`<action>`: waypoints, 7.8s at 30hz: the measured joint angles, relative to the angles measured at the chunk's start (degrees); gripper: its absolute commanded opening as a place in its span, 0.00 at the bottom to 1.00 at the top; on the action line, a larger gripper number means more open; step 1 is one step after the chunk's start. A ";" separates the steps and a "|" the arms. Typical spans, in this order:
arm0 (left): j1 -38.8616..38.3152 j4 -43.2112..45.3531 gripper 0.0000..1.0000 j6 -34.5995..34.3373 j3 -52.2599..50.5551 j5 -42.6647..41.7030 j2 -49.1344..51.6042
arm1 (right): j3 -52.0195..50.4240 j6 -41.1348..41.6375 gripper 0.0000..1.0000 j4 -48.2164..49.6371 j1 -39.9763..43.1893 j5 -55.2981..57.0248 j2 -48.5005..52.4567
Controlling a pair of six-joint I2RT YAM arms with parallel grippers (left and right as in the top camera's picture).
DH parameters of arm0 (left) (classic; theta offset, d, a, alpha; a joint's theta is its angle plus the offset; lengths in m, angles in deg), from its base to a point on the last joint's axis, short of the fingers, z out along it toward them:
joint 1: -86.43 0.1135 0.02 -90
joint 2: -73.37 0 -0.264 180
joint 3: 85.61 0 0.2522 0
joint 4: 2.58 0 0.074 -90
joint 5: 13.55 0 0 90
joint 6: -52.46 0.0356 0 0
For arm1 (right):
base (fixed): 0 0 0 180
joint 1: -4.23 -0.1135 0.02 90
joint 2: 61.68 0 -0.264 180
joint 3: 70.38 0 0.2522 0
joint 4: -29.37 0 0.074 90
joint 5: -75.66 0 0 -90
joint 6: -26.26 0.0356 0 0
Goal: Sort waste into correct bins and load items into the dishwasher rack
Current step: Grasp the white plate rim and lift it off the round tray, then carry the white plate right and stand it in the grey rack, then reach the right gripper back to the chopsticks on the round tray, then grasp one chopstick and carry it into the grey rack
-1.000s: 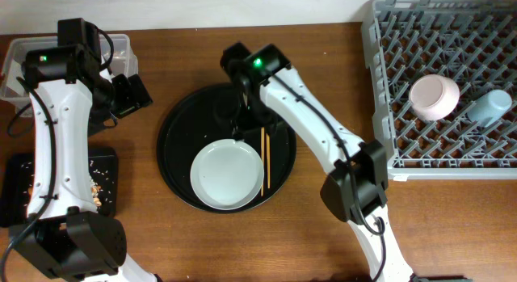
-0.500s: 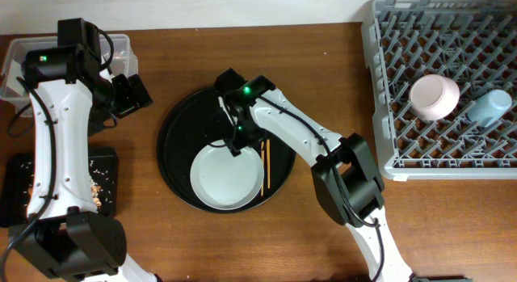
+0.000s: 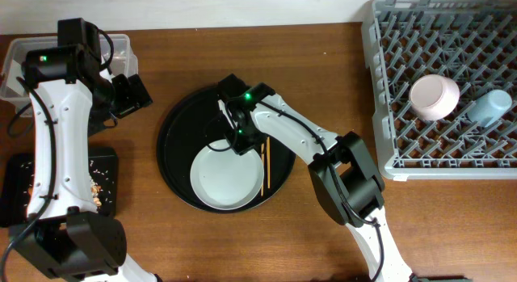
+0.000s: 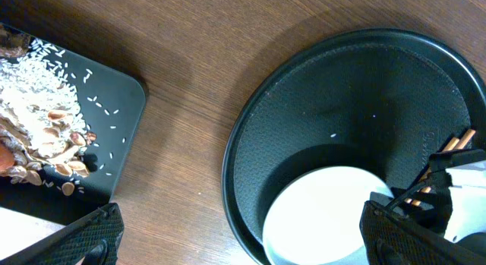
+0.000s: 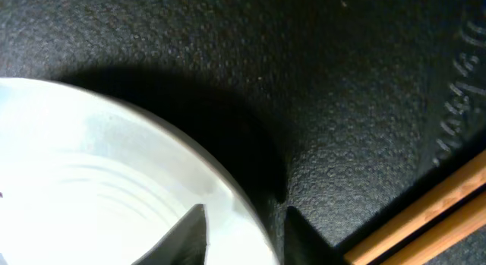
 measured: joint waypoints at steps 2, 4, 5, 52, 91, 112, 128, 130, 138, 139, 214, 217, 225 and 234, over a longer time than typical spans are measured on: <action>0.00 0.00 0.99 0.00 0.00 0.00 0.00 | 0.00 0.00 0.09 0.04 0.00 0.17 0.00; 0.00 0.02 0.99 0.00 0.00 0.00 0.00 | 0.02 -0.17 0.10 0.00 0.00 0.39 0.00; 0.00 0.00 0.99 0.00 0.00 0.00 0.00 | 0.00 -0.20 0.09 0.00 0.02 0.46 0.00; 0.00 0.00 0.99 0.00 0.00 0.00 0.00 | 36.61 -6.47 0.04 0.90 57.37 31.56 -8.33; 0.00 0.02 0.99 0.02 0.00 0.00 0.00 | 34.40 -17.31 0.69 5.38 47.56 44.28 1.68; 0.00 0.02 0.99 0.02 0.00 0.00 0.00 | 34.40 -9.44 0.64 -10.43 46.23 -7.80 1.33; 0.00 0.02 0.99 0.00 0.00 0.00 0.00 | 34.40 -2.34 0.74 -38.34 24.00 -11.87 0.85; 0.00 0.00 0.99 0.00 0.00 0.00 0.00 | 34.40 0.09 0.80 -38.34 19.82 -7.78 0.13; 0.00 0.00 0.99 0.00 0.00 0.00 0.00 | 34.40 4.31 0.98 -37.62 5.33 -2.91 -0.39; 0.00 0.00 0.99 0.00 0.00 0.00 0.00 | 34.40 4.33 0.98 -36.85 4.00 -2.32 -0.39; 0.00 0.00 0.99 0.00 0.00 0.00 0.00 | 50.64 -5.14 0.04 -34.25 43.67 -5.01 4.66; 0.00 0.02 0.99 0.00 0.00 0.00 0.00 | 50.64 -7.85 0.04 -30.53 51.21 -6.49 4.66; 0.00 0.00 0.99 0.02 0.00 0.00 0.00 | 50.64 -13.38 0.05 -26.05 55.67 -9.05 4.70; 0.00 0.00 0.99 0.00 0.00 0.00 0.00 | 50.62 -16.09 0.48 -25.24 53.99 -9.88 8.83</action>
